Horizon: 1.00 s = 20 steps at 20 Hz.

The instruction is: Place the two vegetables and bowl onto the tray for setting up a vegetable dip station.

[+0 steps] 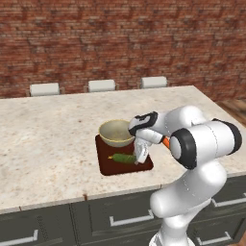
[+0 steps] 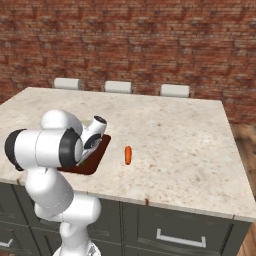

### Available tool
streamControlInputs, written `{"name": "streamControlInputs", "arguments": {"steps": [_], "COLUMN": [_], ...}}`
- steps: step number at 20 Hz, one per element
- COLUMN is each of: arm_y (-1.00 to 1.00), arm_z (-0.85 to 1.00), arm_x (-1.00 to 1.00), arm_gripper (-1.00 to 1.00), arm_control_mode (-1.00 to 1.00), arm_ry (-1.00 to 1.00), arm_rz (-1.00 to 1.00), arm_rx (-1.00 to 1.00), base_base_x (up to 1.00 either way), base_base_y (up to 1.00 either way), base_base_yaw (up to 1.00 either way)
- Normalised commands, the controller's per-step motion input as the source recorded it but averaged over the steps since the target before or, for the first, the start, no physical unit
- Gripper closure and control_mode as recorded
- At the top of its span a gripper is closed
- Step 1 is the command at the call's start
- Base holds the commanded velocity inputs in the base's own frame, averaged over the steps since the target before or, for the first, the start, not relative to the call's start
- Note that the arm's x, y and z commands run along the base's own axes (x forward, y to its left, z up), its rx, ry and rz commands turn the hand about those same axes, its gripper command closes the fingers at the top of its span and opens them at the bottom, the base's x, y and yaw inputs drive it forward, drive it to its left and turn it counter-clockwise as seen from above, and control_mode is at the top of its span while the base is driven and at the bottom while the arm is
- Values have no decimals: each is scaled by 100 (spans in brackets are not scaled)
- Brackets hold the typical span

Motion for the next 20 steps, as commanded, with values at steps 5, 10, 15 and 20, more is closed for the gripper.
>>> {"name": "streamControlInputs", "arguments": {"steps": [5,10,15,20], "arm_y": [-2,-19,-23,-21], "arm_z": [3,17,18,27], "arm_x": [-6,-8,-3,-3], "arm_gripper": [-100,-100,-100,-100], "arm_control_mode": [-100,-100,-100,-100], "arm_ry": [3,6,9,15], "arm_rz": [-1,-7,-18,-24], "arm_rx": [0,0,-2,-6], "base_base_x": [0,0,0,0], "base_base_y": [0,0,0,0], "base_base_yaw": [0,0,0,0]}}
